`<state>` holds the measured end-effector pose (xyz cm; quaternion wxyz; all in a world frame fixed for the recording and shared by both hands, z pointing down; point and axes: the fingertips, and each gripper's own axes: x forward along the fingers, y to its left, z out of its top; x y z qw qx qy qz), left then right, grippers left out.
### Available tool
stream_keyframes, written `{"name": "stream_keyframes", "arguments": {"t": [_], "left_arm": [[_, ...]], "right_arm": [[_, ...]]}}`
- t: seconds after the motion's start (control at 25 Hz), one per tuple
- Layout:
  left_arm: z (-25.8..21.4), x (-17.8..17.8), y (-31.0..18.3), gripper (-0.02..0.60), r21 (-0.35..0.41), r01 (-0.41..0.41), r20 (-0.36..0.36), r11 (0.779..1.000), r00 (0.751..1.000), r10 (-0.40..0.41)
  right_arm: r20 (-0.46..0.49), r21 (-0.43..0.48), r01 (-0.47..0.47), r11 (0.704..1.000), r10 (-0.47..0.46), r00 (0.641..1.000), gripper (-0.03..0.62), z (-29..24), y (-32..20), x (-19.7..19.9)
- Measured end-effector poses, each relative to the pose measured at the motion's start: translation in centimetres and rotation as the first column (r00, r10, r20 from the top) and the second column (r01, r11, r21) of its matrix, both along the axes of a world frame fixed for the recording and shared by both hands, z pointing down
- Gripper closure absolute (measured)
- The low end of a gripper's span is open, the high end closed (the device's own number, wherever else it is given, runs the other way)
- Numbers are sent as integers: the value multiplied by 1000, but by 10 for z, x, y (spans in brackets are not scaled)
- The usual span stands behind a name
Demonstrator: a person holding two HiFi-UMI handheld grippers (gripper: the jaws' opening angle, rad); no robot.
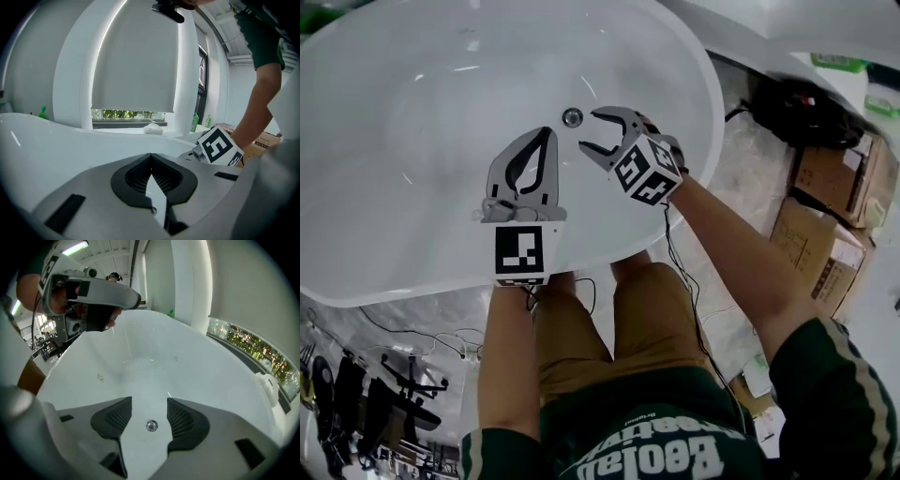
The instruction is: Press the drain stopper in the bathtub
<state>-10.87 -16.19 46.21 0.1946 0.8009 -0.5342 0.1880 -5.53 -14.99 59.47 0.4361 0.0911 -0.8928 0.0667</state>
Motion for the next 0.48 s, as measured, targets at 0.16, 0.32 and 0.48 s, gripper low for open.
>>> {"name": "stream_keyframes", "arguments": {"t": [0.16,0.32,0.48], "left_arm": [[-36,9,5,580,-10,27,-23,1000,999,-27],[-72,16,6,580,-5,13,-6,1000,1000,-13],[-114,26,0,580,30,-19,21,999,1000,18]], "right_arm": [[39,28,-8,1000,7,999,356,-55,1,11],[88,73,0,997,-7,996,355,-113,-5,18],[148,76,-45,996,33,988,356,-168,-10,26]]}}
